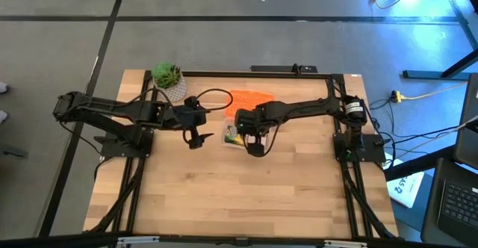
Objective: Pack school essentials
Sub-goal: Adjust the yellow scissors
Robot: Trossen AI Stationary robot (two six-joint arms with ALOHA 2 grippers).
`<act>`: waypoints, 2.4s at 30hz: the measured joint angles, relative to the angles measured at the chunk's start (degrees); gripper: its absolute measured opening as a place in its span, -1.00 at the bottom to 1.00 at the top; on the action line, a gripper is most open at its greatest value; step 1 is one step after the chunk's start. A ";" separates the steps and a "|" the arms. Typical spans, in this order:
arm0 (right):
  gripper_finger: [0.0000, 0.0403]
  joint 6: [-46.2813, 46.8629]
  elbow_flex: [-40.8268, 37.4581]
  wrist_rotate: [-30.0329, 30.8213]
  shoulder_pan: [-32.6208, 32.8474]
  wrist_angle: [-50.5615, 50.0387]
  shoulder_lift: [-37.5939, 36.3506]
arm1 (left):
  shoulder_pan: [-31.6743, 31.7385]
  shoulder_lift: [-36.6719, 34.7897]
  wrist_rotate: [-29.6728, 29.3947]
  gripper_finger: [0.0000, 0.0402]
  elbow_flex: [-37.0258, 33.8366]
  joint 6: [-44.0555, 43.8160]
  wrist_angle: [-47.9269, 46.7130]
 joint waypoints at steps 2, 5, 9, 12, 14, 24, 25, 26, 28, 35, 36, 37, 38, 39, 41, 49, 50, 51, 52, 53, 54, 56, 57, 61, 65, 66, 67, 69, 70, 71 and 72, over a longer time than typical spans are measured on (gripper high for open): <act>0.97 -0.44 1.21 -0.02 0.00 -0.35 -0.02 | 0.00 0.00 0.00 0.99 0.00 0.00 0.00; 0.97 -1.79 3.17 0.02 0.00 -1.65 -0.27 | -0.02 0.00 0.01 0.99 0.00 0.01 0.02; 0.97 -2.03 5.91 1.01 -0.29 -4.30 -1.19 | -0.02 0.01 -0.01 0.99 0.00 0.01 0.00; 0.97 -3.50 7.67 3.02 -0.90 -5.39 -2.53 | -0.02 0.02 0.00 0.99 0.01 0.01 -0.02; 0.97 -4.21 8.31 6.03 -1.41 -5.46 -3.73 | -0.02 0.02 -0.01 0.99 0.00 0.01 0.07; 0.93 -8.63 6.92 5.46 -5.68 -1.52 -6.10 | -0.02 0.02 -0.01 0.99 0.00 0.01 0.00; 0.91 -9.41 6.08 4.43 -6.40 0.08 -5.94 | -0.02 0.02 0.00 0.99 0.01 0.01 0.00; 0.89 -10.42 4.98 3.47 -7.11 1.51 -5.88 | -0.02 0.02 -0.01 0.99 0.00 0.01 -0.02; 0.85 -12.84 2.48 0.72 -8.48 5.44 -5.88 | -0.02 0.02 -0.01 0.99 0.00 0.01 0.00; 0.82 -15.40 -4.56 -10.12 -12.45 14.45 -5.86 | -0.02 0.02 -0.01 0.99 0.02 0.01 0.04; 0.82 -15.39 -5.63 -10.97 -12.92 15.99 -5.85 | -0.02 0.02 0.01 0.99 0.02 0.01 -0.01; 0.82 -15.19 -6.65 -11.85 -13.38 17.43 -5.84 | -0.02 0.02 0.01 0.99 0.02 0.03 0.00; 0.81 -14.77 -7.63 -12.66 -13.76 19.20 -5.84 | -0.02 0.02 -0.01 0.99 0.01 0.01 0.02; 0.81 -13.71 -8.61 -13.20 -13.91 21.30 -5.84 | -0.02 0.02 -0.01 0.99 0.02 0.01 0.00; 0.81 -12.16 -9.76 -13.22 -13.99 23.47 -5.84 | -0.02 0.02 0.01 0.99 0.02 0.01 0.02; 0.81 -12.09 -14.25 -13.09 -13.79 30.66 -5.20 | -0.02 0.02 0.00 0.99 0.01 0.01 0.02; 0.81 -11.86 -14.79 -12.28 -13.79 32.06 -5.21 | -0.02 0.02 0.01 0.99 0.02 0.01 0.00; 0.81 -11.53 -15.02 -11.90 -13.79 32.31 -5.22 | -0.02 0.02 -0.01 0.99 0.02 0.01 0.00; 0.81 -11.22 -15.14 -11.59 -13.77 32.41 -5.22 | -0.02 0.02 0.00 0.99 0.00 0.03 0.00; 0.81 -11.06 -15.14 -11.58 -13.77 32.57 -5.22 | -0.02 0.02 0.01 0.99 0.02 0.02 0.00; 0.81 -11.04 -15.14 -11.58 -13.77 32.89 -5.22 | -0.02 0.02 0.00 0.99 0.01 0.01 0.00; 0.81 -11.04 -15.14 -11.58 -13.73 32.83 -5.22 | -0.02 0.02 0.01 0.99 0.01 0.02 0.00; 0.81 -10.99 -15.14 -11.58 -13.73 32.69 -5.22 | -0.02 0.02 0.00 0.99 0.01 0.03 0.00; 0.81 -10.84 -15.03 -11.52 -13.73 33.50 -4.27 | -0.02 0.02 0.01 0.99 0.02 0.01 0.02; 0.81 -10.80 -15.08 -9.00 -13.70 33.96 -2.99 | -0.02 0.02 0.01 0.99 0.02 0.04 0.01; 0.81 -10.77 -15.08 -8.96 -13.70 34.31 -2.87 | -0.02 0.02 -0.01 0.99 0.01 0.01 0.07; 0.81 -10.67 -15.08 -8.99 -13.70 34.25 -2.74 | -0.02 0.02 0.01 0.99 0.02 0.01 0.06; 0.81 -10.66 -15.08 -9.27 -13.69 34.50 -2.50 | -0.02 0.02 -0.01 0.99 0.00 0.01 0.04; 0.81 -10.65 -15.08 -10.06 -13.69 34.52 -2.49 | -0.02 0.02 -0.01 0.99 0.02 0.01 0.04; 0.81 -10.63 -15.08 -11.22 -13.70 34.73 -2.49 | -0.02 0.02 0.00 0.99 0.01 0.01 0.02; 0.81 -10.60 -15.08 -12.08 -13.68 34.84 -2.49 | -0.02 0.02 0.00 0.99 0.02 0.01 0.02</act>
